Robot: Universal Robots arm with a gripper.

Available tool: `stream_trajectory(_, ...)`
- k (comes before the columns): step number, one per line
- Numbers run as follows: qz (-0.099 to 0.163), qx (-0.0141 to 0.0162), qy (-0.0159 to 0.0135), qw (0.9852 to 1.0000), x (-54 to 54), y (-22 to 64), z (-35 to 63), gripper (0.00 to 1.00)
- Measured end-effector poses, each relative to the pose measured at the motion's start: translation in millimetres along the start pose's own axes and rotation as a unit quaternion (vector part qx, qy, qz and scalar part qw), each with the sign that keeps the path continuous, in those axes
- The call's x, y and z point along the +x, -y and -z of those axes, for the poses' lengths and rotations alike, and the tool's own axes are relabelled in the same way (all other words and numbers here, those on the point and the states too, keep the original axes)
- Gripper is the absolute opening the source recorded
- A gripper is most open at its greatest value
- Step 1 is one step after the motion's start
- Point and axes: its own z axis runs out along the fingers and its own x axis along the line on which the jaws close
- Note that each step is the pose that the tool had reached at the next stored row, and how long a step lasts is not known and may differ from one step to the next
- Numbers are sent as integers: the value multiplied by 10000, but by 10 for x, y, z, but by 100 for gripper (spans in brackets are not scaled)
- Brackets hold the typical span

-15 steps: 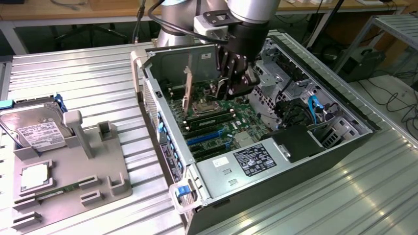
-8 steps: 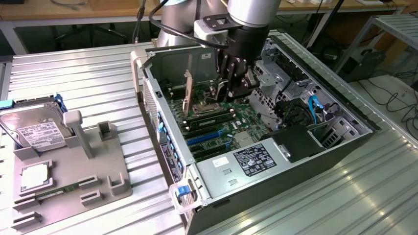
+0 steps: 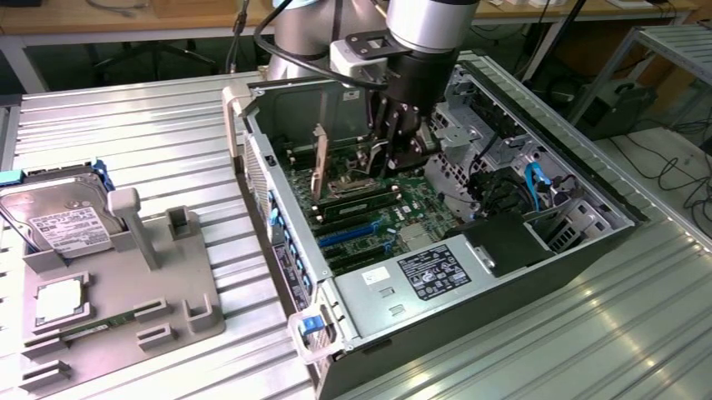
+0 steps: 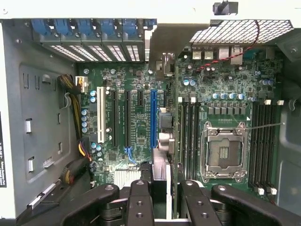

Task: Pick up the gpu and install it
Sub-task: 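Insert the gpu into the slot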

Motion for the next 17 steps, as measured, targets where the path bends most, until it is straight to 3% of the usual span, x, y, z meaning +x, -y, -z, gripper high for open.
stream_trajectory(17, 0, 0, 0, 10000, 1, -1, -106, 28)
